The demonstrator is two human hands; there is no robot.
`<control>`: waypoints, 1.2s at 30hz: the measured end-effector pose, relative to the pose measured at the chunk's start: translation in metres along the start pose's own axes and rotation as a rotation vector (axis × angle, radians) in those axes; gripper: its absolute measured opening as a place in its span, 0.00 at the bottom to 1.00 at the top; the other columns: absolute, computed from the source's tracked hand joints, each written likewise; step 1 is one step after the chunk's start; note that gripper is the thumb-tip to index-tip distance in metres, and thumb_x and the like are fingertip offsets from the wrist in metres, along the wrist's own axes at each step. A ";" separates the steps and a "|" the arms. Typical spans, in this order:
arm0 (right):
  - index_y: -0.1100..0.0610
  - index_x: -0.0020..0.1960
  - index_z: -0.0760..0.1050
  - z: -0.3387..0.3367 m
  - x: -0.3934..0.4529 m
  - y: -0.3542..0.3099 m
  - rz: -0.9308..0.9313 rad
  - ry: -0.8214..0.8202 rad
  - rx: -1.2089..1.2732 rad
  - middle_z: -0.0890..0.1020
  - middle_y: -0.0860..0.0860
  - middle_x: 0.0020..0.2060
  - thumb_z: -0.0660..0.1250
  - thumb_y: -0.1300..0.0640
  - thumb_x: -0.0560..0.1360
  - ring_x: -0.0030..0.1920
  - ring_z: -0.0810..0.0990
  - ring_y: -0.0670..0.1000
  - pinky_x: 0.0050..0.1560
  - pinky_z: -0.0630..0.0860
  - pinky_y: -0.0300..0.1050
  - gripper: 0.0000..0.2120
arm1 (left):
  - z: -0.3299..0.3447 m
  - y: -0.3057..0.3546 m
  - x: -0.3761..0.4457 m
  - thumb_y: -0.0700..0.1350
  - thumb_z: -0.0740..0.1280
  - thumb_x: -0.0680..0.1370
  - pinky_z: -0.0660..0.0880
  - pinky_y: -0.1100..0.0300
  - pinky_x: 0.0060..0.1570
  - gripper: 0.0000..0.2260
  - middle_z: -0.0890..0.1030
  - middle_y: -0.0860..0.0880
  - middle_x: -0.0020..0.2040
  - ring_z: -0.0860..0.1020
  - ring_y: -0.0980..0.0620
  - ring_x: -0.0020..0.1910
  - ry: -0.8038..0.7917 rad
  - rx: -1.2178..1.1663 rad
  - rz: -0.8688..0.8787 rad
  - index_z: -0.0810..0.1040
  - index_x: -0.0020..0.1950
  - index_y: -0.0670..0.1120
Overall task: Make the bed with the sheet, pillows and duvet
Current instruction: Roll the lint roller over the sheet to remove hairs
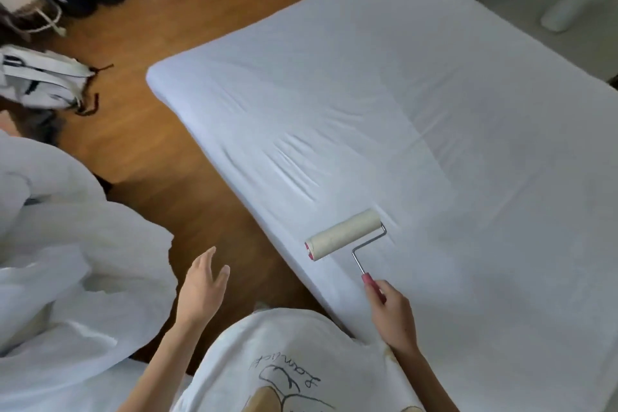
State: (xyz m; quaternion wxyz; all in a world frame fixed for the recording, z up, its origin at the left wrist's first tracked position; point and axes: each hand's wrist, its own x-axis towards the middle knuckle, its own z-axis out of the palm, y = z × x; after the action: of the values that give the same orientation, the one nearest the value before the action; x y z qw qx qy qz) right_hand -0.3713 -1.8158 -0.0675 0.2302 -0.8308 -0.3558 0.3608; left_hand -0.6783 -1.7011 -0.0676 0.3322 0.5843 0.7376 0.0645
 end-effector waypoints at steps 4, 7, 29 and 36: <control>0.49 0.32 0.68 0.026 0.033 -0.089 -0.058 -0.085 -0.032 0.69 0.45 0.23 0.61 0.40 0.78 0.26 0.66 0.46 0.32 0.66 0.43 0.20 | -0.052 -0.013 0.047 0.50 0.61 0.82 0.69 0.52 0.65 0.22 0.68 0.45 0.74 0.70 0.45 0.70 -0.005 -0.018 -0.011 0.64 0.75 0.46; 0.48 0.32 0.67 0.034 0.063 -0.147 -0.141 -0.123 -0.117 0.69 0.44 0.23 0.60 0.39 0.77 0.26 0.66 0.47 0.30 0.65 0.41 0.20 | -0.081 -0.012 0.084 0.50 0.60 0.82 0.69 0.54 0.65 0.21 0.69 0.45 0.73 0.71 0.46 0.69 -0.009 -0.027 -0.045 0.65 0.74 0.46; 0.47 0.35 0.68 0.189 0.289 -0.410 -0.511 -0.525 -0.391 0.68 0.45 0.22 0.61 0.45 0.79 0.25 0.67 0.46 0.27 0.62 0.38 0.15 | -0.176 -0.037 0.247 0.48 0.62 0.81 0.70 0.55 0.64 0.17 0.76 0.49 0.66 0.74 0.51 0.65 0.305 -0.504 -0.484 0.71 0.70 0.46; 0.51 0.36 0.72 0.279 0.298 -0.516 -0.540 -0.597 -0.390 0.71 0.48 0.24 0.61 0.45 0.79 0.27 0.71 0.47 0.30 0.67 0.43 0.15 | -0.234 -0.074 0.333 0.48 0.61 0.81 0.71 0.56 0.65 0.16 0.76 0.51 0.66 0.74 0.54 0.64 0.325 -0.609 -0.453 0.71 0.69 0.48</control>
State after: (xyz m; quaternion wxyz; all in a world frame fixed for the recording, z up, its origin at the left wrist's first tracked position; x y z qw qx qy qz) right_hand -0.6593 -1.2242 -0.0441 0.0426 -0.5953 -0.6723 0.4379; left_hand -0.9040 -1.3540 -0.0609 0.3750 0.2641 0.8376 0.2967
